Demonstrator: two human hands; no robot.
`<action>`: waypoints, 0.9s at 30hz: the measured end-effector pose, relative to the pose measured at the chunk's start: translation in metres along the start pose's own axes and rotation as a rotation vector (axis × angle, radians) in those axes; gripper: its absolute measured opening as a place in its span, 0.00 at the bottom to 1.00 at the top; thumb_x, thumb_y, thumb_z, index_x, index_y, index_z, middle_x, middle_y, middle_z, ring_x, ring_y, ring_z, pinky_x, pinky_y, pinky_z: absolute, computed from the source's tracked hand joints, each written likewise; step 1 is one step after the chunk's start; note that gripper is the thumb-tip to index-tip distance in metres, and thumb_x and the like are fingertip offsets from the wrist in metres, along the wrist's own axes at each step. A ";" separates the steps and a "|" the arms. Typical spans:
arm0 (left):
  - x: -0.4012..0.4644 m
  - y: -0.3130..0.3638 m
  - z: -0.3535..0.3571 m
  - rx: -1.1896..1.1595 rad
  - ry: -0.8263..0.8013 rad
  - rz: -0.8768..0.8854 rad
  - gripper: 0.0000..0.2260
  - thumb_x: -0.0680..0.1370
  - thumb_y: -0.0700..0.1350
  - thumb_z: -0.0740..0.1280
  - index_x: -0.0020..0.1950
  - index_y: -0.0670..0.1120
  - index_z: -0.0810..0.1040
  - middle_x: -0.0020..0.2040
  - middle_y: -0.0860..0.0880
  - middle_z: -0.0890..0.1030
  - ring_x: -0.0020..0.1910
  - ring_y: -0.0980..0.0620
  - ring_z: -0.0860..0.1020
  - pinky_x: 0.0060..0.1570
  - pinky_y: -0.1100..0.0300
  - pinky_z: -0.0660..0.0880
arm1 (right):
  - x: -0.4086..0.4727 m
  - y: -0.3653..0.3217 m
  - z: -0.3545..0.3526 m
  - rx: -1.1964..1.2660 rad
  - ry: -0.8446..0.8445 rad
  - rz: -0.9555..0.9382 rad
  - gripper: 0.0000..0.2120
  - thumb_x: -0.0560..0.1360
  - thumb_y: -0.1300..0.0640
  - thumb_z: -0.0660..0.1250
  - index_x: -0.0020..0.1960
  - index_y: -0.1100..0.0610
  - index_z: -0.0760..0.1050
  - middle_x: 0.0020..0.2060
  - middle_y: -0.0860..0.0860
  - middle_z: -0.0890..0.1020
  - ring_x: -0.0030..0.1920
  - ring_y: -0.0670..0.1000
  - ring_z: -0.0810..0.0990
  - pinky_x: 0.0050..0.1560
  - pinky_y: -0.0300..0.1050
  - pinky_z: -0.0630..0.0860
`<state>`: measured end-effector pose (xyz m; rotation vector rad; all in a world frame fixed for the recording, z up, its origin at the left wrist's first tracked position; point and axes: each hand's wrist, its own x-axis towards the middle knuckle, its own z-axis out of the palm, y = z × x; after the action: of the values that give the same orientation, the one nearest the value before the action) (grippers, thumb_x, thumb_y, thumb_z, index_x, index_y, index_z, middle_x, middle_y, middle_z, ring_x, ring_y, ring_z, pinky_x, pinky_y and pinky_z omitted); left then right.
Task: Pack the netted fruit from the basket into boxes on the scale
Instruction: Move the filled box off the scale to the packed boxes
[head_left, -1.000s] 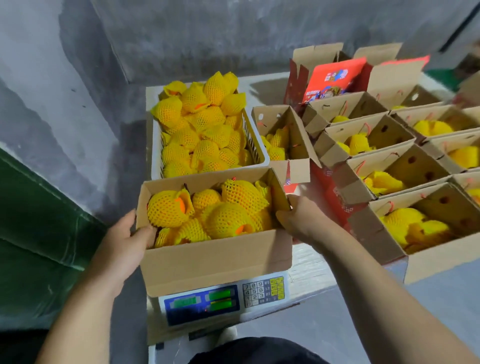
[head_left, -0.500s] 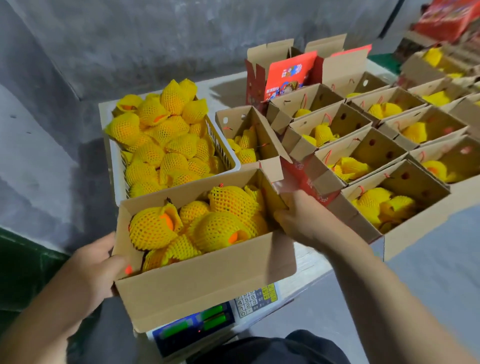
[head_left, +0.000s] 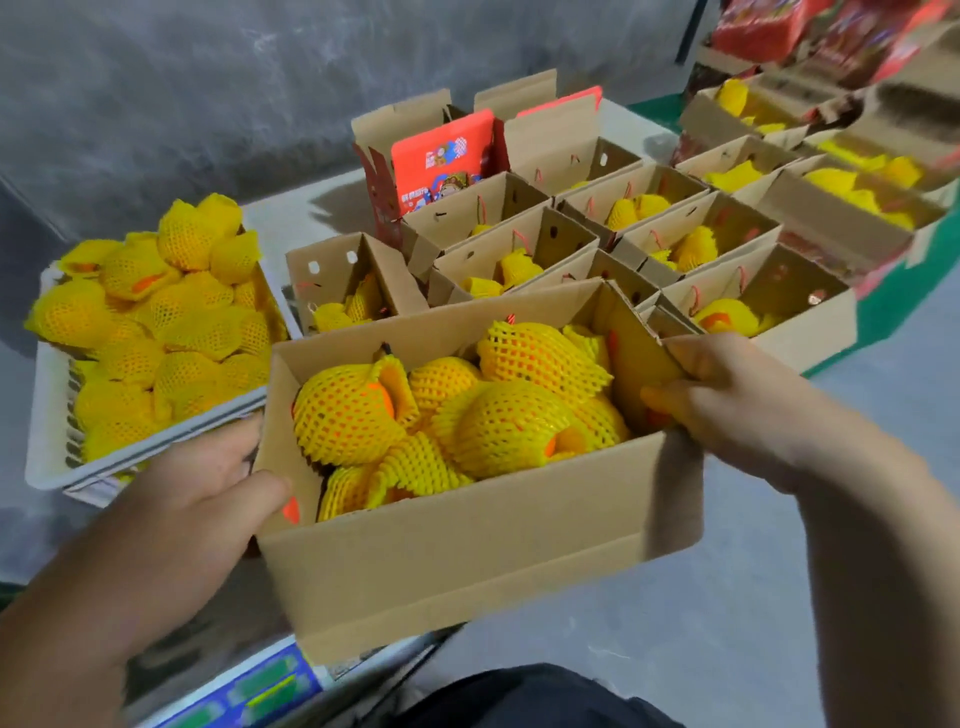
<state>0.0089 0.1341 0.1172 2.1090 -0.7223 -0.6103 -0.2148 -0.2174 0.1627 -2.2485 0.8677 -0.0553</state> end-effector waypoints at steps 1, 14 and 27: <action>0.010 0.017 0.020 -0.003 -0.006 0.035 0.21 0.75 0.50 0.64 0.67 0.58 0.81 0.48 0.50 0.89 0.40 0.51 0.87 0.39 0.65 0.81 | 0.000 0.017 -0.017 0.004 0.022 0.027 0.05 0.80 0.58 0.67 0.45 0.56 0.78 0.41 0.58 0.82 0.45 0.60 0.83 0.44 0.65 0.83; 0.134 0.208 0.220 -0.023 -0.373 0.243 0.18 0.77 0.48 0.63 0.65 0.56 0.81 0.52 0.48 0.88 0.49 0.46 0.86 0.50 0.50 0.82 | 0.006 0.218 -0.199 0.168 0.159 0.256 0.06 0.80 0.62 0.65 0.47 0.58 0.80 0.42 0.61 0.81 0.43 0.61 0.82 0.46 0.64 0.83; 0.361 0.368 0.353 0.093 -0.608 0.389 0.17 0.80 0.48 0.60 0.66 0.56 0.80 0.54 0.43 0.86 0.54 0.34 0.83 0.59 0.31 0.76 | 0.112 0.344 -0.339 0.285 0.397 0.471 0.11 0.77 0.65 0.67 0.48 0.51 0.83 0.38 0.58 0.86 0.40 0.63 0.86 0.46 0.70 0.84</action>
<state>-0.0593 -0.4854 0.1565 1.7856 -1.4785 -1.0199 -0.4183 -0.6690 0.1727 -1.7459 1.4807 -0.3900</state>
